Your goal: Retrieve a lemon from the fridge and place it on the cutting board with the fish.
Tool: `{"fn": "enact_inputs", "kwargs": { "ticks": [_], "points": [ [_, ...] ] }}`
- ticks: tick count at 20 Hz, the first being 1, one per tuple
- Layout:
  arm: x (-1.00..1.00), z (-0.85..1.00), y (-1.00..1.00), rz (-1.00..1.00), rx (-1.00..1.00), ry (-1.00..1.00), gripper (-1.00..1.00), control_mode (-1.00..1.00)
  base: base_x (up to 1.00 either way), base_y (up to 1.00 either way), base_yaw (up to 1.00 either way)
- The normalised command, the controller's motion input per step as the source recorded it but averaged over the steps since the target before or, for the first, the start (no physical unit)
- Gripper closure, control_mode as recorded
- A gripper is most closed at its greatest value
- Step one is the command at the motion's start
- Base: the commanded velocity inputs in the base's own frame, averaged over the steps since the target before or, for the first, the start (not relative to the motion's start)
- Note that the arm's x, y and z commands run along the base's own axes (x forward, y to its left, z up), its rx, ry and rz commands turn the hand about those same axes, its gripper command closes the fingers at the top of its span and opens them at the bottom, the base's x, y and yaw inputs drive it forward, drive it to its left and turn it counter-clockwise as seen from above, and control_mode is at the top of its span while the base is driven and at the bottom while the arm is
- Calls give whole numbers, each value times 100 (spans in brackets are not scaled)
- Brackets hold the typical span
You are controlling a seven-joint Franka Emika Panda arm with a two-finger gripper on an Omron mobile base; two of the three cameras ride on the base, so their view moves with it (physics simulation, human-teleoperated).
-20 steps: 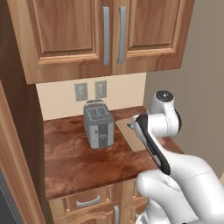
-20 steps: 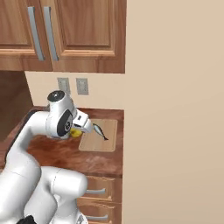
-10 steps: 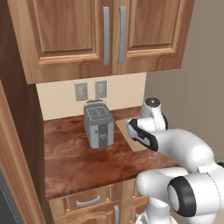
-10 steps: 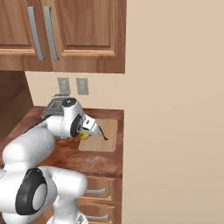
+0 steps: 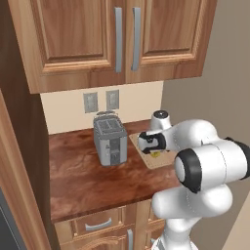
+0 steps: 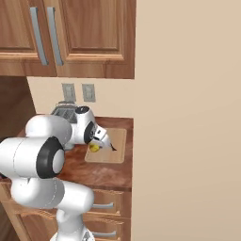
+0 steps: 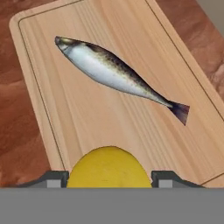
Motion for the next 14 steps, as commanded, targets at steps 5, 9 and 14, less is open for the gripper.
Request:
{"fn": "enact_inputs", "kwargs": {
  "ticks": [5,9,14],
  "points": [
    [1,-33,-17,-5,1,2,100,-100,0,0,0],
    [0,-15,-8,-1,0,0,100,-100,0,0,0],
    [0,-13,-1,-1,0,0,-100,-100,0,0,0]
  ]
}}
